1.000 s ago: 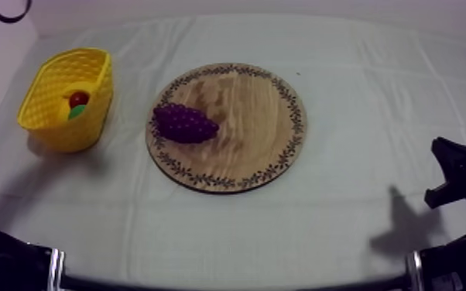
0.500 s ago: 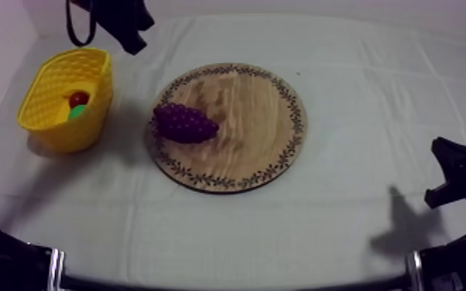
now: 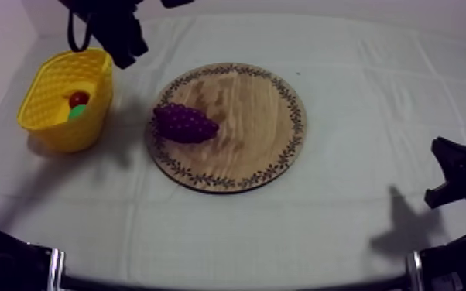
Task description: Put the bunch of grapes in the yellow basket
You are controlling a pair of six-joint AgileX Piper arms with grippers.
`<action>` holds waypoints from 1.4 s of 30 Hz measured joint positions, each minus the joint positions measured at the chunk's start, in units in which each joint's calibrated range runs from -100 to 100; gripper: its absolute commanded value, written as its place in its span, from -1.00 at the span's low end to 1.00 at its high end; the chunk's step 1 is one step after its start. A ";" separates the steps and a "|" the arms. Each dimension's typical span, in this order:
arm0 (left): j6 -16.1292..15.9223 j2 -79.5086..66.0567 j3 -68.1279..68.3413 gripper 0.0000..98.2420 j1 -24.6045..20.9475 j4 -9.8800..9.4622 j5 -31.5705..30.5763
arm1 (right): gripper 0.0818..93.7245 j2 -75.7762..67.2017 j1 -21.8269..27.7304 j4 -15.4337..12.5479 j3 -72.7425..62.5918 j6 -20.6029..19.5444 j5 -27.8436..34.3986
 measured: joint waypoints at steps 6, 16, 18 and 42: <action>-2.23 1.05 -1.47 0.91 -1.00 0.74 6.87 | -0.99 0.00 0.00 0.00 0.00 0.00 0.00; -4.90 3.77 0.80 0.95 -1.08 2.28 9.11 | -0.99 0.00 0.00 0.00 0.00 -0.03 0.00; -4.96 4.50 1.80 0.94 -0.78 2.67 7.90 | -0.99 0.00 0.00 0.00 0.00 -0.03 0.00; -4.13 20.60 11.97 0.83 1.41 4.55 -21.85 | -0.99 0.00 0.00 0.00 0.00 0.21 0.00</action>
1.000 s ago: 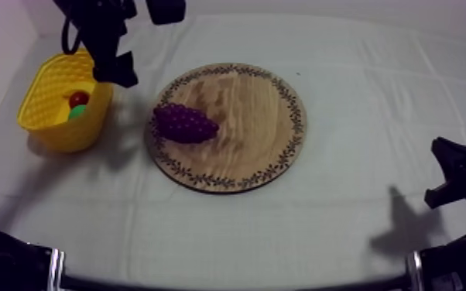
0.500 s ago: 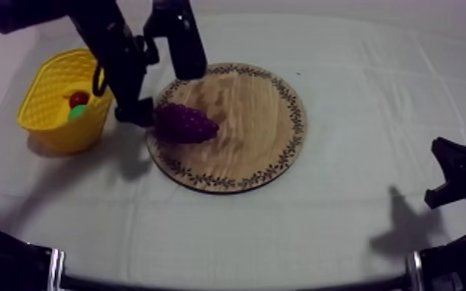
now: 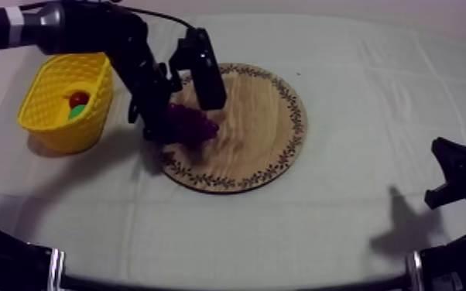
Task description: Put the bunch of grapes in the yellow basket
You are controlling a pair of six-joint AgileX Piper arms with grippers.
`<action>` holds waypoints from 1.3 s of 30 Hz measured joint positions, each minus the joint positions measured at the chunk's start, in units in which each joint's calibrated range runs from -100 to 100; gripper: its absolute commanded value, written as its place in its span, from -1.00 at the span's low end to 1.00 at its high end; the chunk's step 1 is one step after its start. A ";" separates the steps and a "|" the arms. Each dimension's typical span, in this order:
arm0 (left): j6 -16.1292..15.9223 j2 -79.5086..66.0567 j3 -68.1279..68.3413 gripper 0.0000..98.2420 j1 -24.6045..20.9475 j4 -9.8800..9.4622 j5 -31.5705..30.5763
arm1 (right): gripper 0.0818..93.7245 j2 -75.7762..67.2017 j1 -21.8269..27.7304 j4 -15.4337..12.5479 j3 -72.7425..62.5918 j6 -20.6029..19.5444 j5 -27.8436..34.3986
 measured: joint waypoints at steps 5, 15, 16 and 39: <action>-0.18 3.23 -2.43 0.82 0.19 0.32 -2.08 | -0.99 0.00 0.00 0.00 0.00 -0.23 0.00; -0.10 9.12 -6.39 0.80 0.45 0.53 -4.27 | -0.99 0.00 0.00 0.00 0.00 -0.23 0.00; -0.10 9.52 -6.69 0.80 0.45 0.53 -4.41 | -0.99 0.00 0.00 0.00 0.00 -0.23 0.00; 0.43 14.10 -9.38 0.11 0.51 0.89 -4.85 | -0.99 0.00 0.00 0.00 0.00 -0.23 0.00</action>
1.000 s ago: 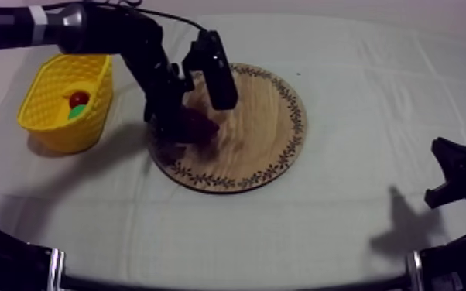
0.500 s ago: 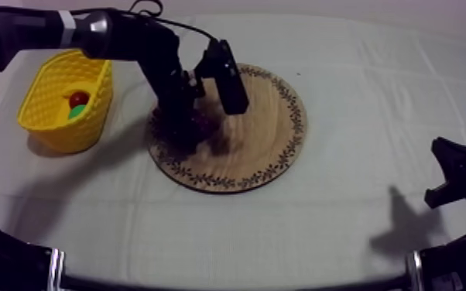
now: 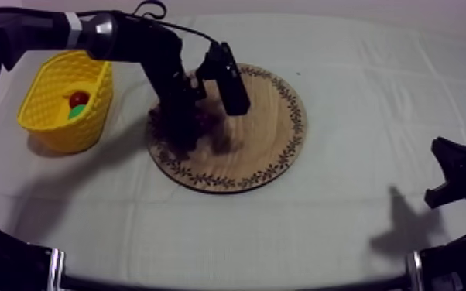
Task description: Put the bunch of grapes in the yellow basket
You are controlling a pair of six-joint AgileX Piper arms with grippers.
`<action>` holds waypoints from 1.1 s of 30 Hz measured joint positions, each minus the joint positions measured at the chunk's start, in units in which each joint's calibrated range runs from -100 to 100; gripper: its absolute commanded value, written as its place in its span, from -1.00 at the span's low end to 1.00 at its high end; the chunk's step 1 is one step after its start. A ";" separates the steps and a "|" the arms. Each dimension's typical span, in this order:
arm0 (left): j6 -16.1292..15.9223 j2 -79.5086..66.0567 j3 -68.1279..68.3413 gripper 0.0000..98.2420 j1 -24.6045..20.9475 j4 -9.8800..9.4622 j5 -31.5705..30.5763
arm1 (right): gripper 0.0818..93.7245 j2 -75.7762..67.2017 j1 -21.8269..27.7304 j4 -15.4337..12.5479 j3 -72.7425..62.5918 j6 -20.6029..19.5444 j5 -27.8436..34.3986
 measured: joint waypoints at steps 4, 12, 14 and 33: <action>-0.20 -0.81 0.24 0.01 -0.25 0.21 0.39 | -0.99 0.00 0.00 0.00 0.00 0.03 0.00; -0.41 -6.32 2.95 0.00 -0.98 0.31 2.58 | -0.99 0.00 0.00 0.00 0.00 0.03 0.00; -0.47 -8.82 3.79 0.02 -1.19 0.31 3.76 | -0.99 0.00 0.00 0.00 0.00 0.03 0.00; 4.19 -36.85 10.11 0.09 -3.53 -0.10 21.01 | -0.99 0.00 0.00 0.00 0.00 0.03 0.00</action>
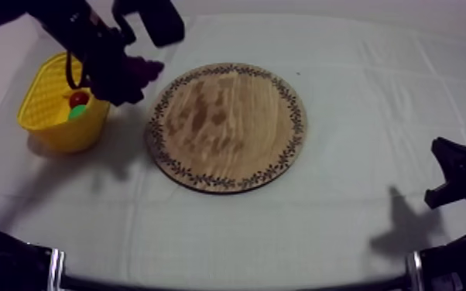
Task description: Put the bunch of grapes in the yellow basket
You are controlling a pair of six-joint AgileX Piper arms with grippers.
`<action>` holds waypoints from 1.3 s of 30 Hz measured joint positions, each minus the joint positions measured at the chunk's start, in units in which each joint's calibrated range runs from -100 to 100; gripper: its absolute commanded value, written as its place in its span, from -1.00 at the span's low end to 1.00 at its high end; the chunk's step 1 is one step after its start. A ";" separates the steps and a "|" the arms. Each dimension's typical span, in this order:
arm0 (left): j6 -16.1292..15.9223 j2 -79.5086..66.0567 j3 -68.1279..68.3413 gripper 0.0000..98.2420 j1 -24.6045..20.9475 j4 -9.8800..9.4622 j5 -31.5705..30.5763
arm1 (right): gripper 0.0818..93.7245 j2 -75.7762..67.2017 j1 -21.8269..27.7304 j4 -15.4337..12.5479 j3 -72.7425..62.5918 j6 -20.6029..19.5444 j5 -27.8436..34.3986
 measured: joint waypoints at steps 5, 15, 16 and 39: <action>4.41 -3.44 -4.56 0.10 -1.67 -0.50 1.17 | -0.99 0.00 0.00 0.00 0.00 0.00 0.00; 13.91 -1.76 -12.86 0.07 -8.39 -4.13 -3.90 | -0.99 0.00 0.00 0.00 0.00 0.00 0.00; 14.85 -1.37 -12.77 0.06 -9.23 -4.70 -5.04 | -0.99 0.00 0.00 0.00 0.00 0.00 0.00; 23.02 10.39 4.50 -0.04 -19.98 -8.79 -17.96 | -0.99 0.00 0.00 0.00 0.00 -0.03 0.00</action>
